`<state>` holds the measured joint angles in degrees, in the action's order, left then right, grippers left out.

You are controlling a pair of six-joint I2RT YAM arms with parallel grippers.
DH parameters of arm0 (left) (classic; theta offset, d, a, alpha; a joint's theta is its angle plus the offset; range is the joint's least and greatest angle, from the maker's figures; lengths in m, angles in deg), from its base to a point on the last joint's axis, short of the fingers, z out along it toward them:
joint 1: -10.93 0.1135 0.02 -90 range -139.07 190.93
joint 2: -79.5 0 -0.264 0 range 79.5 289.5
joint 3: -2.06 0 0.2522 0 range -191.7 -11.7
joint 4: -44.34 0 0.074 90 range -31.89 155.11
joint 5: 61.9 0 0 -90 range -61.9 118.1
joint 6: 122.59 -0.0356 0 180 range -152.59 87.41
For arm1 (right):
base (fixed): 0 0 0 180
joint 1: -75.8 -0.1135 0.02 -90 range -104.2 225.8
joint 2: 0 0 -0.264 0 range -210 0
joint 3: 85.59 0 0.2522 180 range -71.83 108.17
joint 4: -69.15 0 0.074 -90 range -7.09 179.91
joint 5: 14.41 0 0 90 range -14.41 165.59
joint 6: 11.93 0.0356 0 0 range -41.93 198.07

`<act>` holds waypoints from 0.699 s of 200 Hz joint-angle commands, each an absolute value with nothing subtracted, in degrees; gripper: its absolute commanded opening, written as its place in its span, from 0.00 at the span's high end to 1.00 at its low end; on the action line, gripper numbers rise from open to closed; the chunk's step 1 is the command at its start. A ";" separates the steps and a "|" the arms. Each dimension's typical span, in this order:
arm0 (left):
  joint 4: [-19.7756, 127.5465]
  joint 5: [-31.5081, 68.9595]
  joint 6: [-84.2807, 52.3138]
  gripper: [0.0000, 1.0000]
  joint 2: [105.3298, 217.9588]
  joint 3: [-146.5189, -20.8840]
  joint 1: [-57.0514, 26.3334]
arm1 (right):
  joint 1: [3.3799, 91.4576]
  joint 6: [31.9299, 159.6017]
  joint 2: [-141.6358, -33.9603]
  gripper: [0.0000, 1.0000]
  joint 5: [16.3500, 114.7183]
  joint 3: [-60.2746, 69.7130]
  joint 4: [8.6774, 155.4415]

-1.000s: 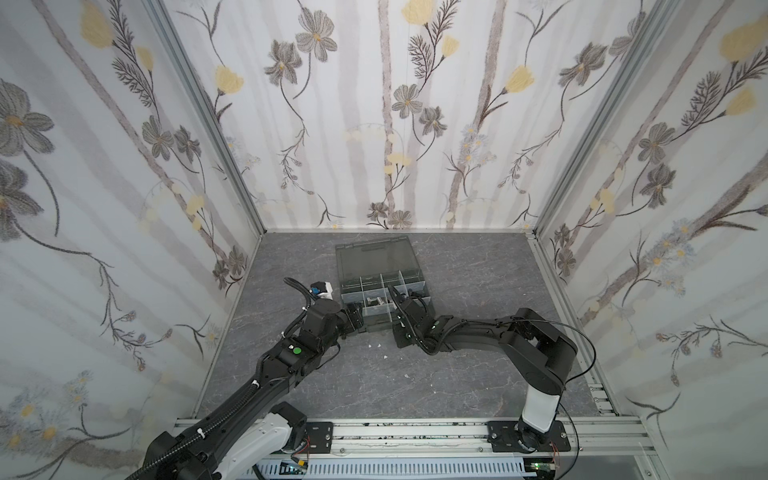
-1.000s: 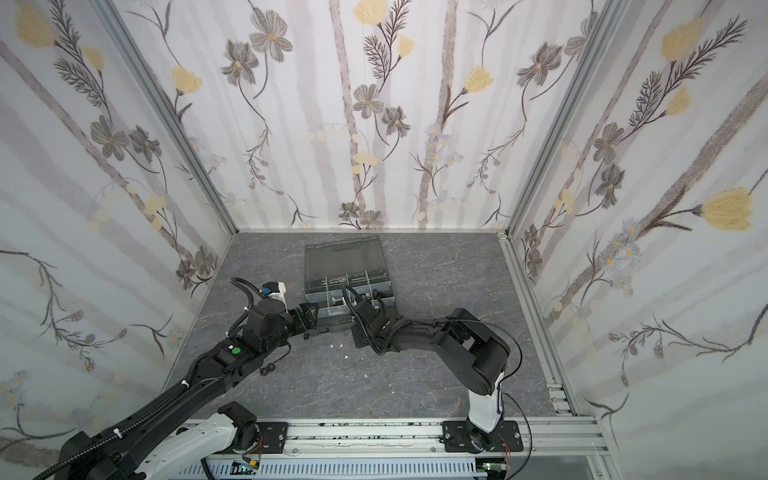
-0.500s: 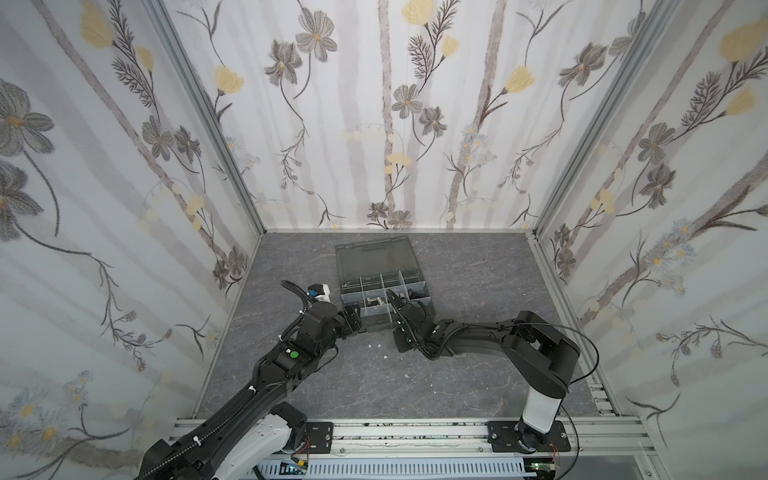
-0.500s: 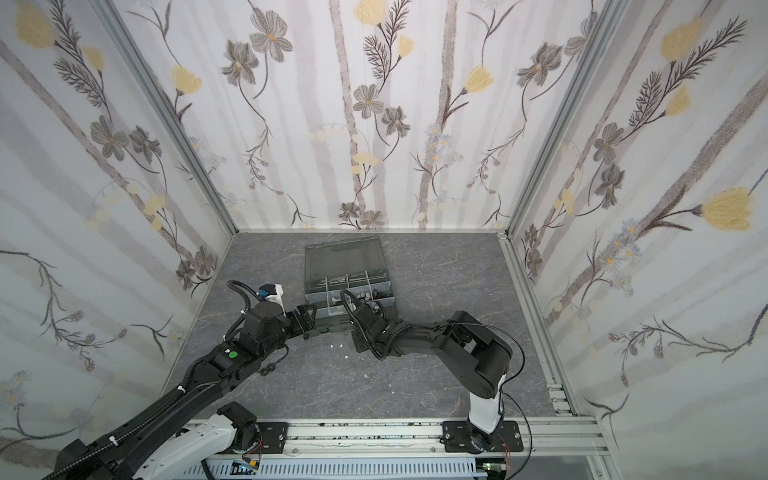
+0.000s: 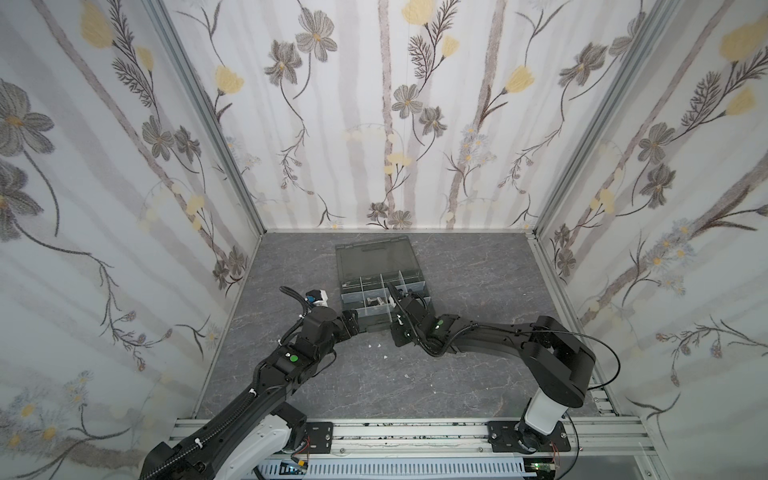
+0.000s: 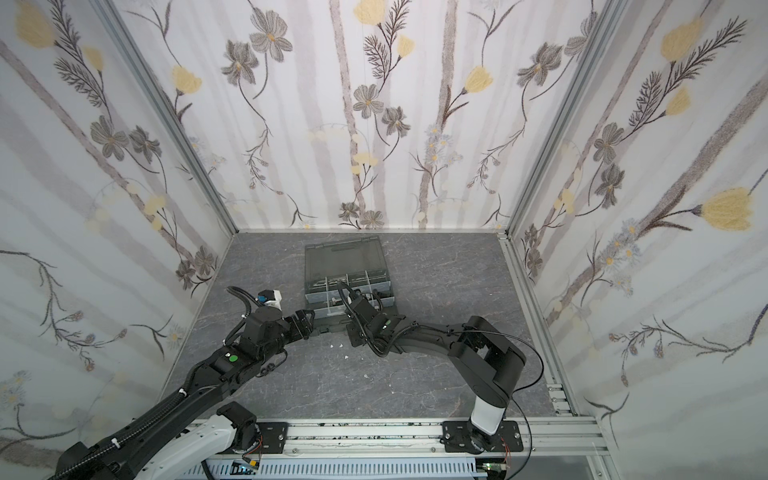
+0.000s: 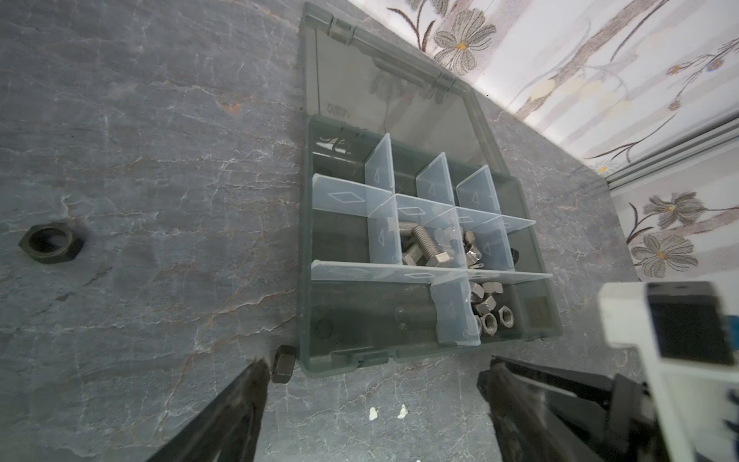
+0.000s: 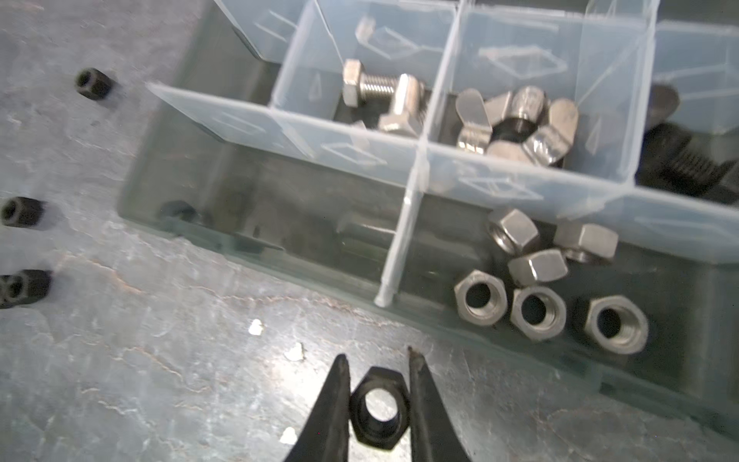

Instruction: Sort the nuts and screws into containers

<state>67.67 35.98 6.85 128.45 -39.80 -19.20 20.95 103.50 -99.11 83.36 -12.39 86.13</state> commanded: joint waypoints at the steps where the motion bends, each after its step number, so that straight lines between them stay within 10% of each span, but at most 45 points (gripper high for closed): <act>1: 68.04 36.36 9.01 0.15 127.58 -38.56 -18.65 | 20.79 101.55 -98.17 0.87 82.77 -10.09 87.37; 140: 71.61 35.47 14.23 0.30 122.21 -30.82 -17.29 | 21.97 99.37 -108.73 0.73 77.56 2.33 87.81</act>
<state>70.40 34.91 12.45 122.22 -30.66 -17.47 21.63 99.87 -107.94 78.72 1.29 88.65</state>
